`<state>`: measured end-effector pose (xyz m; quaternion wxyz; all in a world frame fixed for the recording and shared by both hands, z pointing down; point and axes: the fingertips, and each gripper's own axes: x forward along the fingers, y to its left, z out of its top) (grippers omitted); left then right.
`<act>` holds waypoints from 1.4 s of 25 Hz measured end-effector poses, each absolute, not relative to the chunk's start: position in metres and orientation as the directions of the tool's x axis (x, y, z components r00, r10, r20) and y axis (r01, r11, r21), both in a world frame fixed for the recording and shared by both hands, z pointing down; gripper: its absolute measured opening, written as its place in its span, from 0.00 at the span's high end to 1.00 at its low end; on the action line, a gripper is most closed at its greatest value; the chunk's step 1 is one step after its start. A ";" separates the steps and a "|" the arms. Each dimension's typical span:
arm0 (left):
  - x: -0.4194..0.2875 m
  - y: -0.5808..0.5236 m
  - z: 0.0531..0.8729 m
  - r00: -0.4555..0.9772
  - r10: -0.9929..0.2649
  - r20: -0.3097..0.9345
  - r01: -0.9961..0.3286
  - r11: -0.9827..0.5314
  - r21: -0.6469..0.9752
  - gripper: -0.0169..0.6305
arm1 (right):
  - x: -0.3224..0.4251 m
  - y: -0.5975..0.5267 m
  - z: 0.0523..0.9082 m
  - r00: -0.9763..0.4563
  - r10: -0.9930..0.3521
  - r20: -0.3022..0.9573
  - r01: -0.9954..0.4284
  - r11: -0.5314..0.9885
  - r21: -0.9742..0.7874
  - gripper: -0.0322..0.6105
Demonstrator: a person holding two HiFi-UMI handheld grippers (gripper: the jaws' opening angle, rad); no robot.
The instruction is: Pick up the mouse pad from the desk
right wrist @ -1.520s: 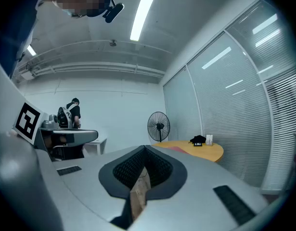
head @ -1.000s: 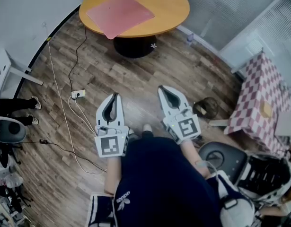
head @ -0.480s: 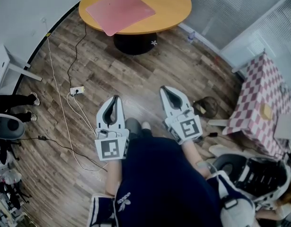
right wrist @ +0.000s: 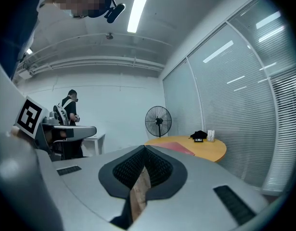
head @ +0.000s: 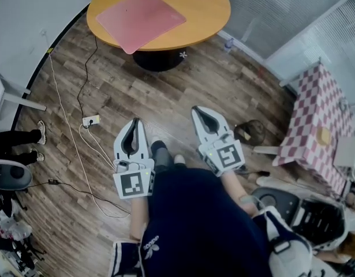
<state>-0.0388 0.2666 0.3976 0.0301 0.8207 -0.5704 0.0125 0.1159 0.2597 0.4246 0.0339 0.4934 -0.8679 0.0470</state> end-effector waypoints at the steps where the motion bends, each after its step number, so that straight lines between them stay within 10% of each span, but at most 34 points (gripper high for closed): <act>1: -0.044 0.256 0.398 0.359 -0.932 0.059 -0.933 -0.358 0.025 0.95 | 0.111 0.249 0.424 -0.506 -0.855 0.108 -0.862 0.504 -0.049 0.95; 35: -0.119 0.084 0.412 0.401 -0.907 0.128 -0.916 -0.401 0.026 0.95 | 0.056 0.091 0.418 -0.420 -0.903 0.092 -0.907 0.416 -0.059 0.95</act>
